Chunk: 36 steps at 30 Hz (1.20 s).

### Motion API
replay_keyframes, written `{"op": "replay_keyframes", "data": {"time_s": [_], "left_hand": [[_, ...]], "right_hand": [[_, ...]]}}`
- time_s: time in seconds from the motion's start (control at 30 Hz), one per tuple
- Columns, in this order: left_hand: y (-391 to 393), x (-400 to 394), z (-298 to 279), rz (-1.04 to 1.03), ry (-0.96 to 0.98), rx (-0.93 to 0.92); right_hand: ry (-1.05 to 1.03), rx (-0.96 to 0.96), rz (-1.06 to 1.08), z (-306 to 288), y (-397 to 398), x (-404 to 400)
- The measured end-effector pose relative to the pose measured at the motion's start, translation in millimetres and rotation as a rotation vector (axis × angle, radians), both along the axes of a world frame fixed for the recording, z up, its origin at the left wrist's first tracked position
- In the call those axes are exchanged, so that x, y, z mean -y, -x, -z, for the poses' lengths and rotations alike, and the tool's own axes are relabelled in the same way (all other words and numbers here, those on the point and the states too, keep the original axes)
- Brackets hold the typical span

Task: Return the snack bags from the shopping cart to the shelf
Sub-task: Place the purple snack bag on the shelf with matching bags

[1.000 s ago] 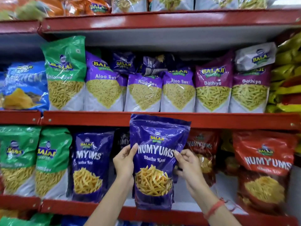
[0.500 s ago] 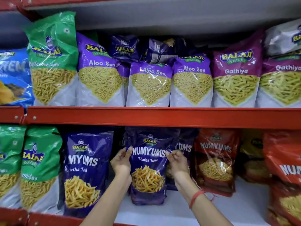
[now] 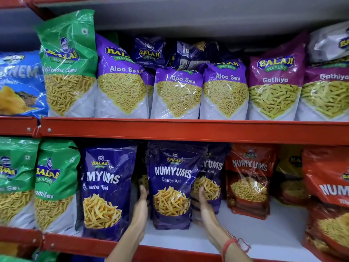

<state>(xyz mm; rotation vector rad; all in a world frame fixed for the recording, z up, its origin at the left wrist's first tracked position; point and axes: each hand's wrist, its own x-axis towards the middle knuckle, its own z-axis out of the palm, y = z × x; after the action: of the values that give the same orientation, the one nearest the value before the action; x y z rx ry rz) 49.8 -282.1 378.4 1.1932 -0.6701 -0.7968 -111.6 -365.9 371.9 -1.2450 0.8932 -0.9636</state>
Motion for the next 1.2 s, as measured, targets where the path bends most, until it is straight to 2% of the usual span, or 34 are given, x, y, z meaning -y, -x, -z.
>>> {"op": "replay_keyframes", "data": {"time_s": [0.3,0.77,0.87,0.97,1.2], "left_hand": [[7,-43,3,0.072,-0.033,0.141],[24,-87,-2,0.143,-0.021,0.196],[27,-98,6,0.063,-0.04,0.254],[39,-114,18,0.008,0.023,0.321],[84,-148,51,0.029,0.103,0.269]], "right_hand": [[0.063,-0.073,-0.029,15,18,-34],[0.183,-0.251,-0.013,13,36,-88],[0.259,-0.238,0.008,11,43,-103],[0.355,-0.16,0.012,15,56,-122],[0.416,-0.098,0.191,46,97,-161]]}}
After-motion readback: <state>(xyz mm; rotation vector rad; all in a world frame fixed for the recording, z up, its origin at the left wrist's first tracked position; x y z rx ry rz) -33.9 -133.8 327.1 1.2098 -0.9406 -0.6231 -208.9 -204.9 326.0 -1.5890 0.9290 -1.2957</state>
